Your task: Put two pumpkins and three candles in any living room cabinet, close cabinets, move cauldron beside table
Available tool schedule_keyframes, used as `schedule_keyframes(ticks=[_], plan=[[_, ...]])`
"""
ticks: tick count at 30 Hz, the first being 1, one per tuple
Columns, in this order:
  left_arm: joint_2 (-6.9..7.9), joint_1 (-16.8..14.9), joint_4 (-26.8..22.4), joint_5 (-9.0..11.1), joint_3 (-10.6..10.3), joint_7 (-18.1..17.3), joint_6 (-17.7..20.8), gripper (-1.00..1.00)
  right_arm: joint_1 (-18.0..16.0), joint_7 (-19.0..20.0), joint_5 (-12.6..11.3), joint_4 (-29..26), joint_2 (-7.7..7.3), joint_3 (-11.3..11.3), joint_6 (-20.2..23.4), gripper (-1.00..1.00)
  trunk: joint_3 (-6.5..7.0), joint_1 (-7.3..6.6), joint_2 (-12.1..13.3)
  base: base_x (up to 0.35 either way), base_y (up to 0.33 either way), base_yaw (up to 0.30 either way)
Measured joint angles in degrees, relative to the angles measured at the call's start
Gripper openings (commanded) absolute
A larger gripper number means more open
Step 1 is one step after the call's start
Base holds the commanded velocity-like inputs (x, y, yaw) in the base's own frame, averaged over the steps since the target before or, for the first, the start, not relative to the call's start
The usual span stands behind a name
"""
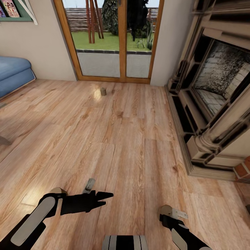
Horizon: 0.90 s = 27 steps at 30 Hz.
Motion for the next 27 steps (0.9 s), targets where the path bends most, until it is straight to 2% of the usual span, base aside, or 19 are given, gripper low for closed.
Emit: schedule_keyframes(ticks=[27], plan=[[-0.07, 0.03, 0.02, -0.04, 0.00, 0.00, -0.09, 1.00, 0.00, 0.00, 0.09, 0.00, 0.09, -0.01, 0.00, 1.00, 0.00, 0.00, 0.00, 0.025, 0.003, 0.000]])
